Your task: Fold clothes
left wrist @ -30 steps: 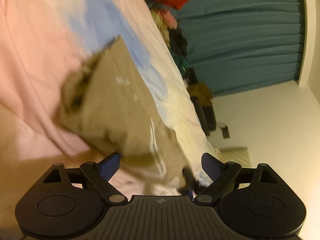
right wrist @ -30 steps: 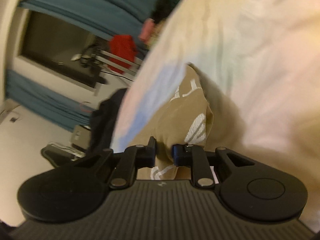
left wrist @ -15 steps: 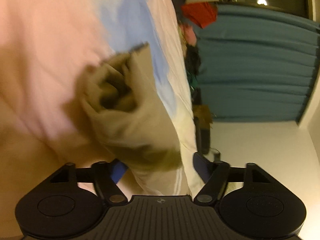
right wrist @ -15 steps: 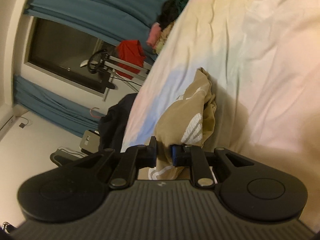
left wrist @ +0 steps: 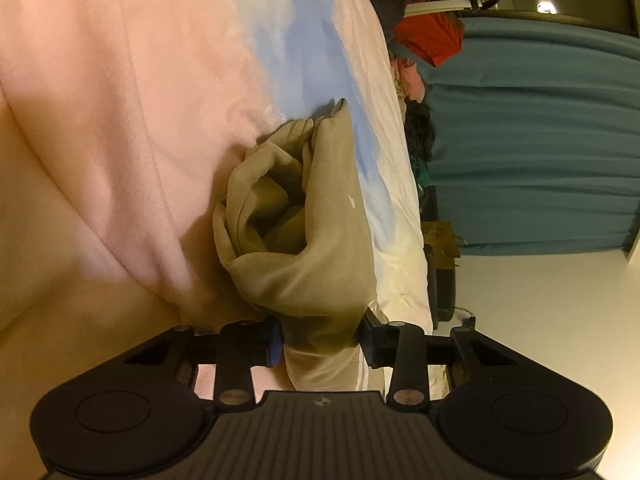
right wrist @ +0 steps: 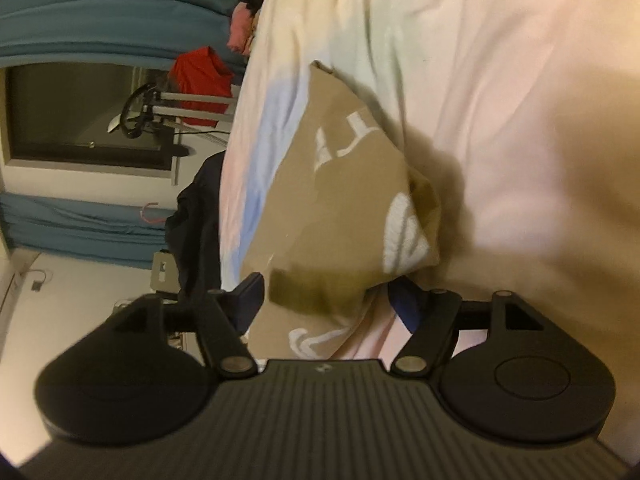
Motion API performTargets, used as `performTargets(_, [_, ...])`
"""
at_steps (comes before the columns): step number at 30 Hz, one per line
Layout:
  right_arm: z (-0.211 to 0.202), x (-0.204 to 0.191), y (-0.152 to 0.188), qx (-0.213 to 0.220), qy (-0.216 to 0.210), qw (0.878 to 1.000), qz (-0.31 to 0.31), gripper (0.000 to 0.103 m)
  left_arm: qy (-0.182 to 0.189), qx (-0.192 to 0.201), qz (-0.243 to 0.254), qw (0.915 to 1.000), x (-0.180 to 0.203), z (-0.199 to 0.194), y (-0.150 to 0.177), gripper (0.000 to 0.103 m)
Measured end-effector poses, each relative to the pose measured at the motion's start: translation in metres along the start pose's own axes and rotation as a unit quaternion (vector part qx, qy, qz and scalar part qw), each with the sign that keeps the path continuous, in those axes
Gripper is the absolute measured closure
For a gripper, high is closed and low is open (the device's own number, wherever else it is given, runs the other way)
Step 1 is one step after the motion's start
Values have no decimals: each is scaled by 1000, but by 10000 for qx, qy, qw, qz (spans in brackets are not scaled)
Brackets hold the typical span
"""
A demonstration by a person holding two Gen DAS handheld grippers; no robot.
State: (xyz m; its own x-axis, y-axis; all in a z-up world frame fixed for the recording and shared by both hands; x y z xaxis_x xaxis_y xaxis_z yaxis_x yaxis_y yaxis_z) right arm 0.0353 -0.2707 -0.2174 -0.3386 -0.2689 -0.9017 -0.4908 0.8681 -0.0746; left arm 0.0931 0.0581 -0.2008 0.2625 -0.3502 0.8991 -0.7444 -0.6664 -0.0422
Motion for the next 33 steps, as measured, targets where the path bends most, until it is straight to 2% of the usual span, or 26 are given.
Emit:
performTargets(2, [-3,-2,-2,232,65,9996,-157,36,15,-9,-39,10000,0,0,-1,63])
performTargets(4, [-4,-5,-4,416,175,9984,-348,54,18,-26,-50,10000,-1,-1,-1,60])
performTargets(5, [-4,-6,-4,460,214,9977,-442,68,30,-24,-69,10000,-1,0,-2,57])
performTargets(6, [-4,-8,-4,501,226,9971,-524,73,50,-12,-99,9999,-1,2,-3,46])
performTargets(8, [-6,-12,-2,612,207,9953,-725,78,44,89,-93,9999,-1,2,-5,32])
performTargets(10, [-9,-17,-2,716,151,9933,-897,80,-54,245,-157,9996,-4,0,-9,31])
performTargets(13, [-16,-24,0,831,8,9910,-1049,80,37,456,-363,9983,-9,-7,-12,37])
performTargets(15, [-20,-27,2,863,-48,9903,-1088,81,91,461,-299,9984,-6,-8,-13,50])
performTargets(21, [-42,-42,9,1033,-199,9855,-1328,80,326,449,-75,9984,9,-18,-13,68])
performTargets(26, [-71,-62,18,1232,-439,9815,-1399,80,483,259,134,9984,31,-41,-5,71])
performTargets(30, [-101,-71,25,1308,-530,9829,-1180,80,319,-11,183,9993,57,-51,7,72])
performTargets(33, [-121,-69,20,1294,-559,9870,-767,80,171,-224,209,9994,77,-59,16,72])
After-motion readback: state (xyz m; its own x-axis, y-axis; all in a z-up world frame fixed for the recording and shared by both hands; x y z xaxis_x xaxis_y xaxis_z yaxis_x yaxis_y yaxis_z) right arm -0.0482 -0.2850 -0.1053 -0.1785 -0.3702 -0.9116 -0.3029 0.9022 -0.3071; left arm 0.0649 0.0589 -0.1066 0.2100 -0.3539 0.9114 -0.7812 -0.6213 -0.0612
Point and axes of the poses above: each gripper's, at about its wrist camera, not at the fingertips, and z roughly the way its jaws point, x to its right, y to its underside, the point moved 3 cm from there along z, roughly the way its jaws point
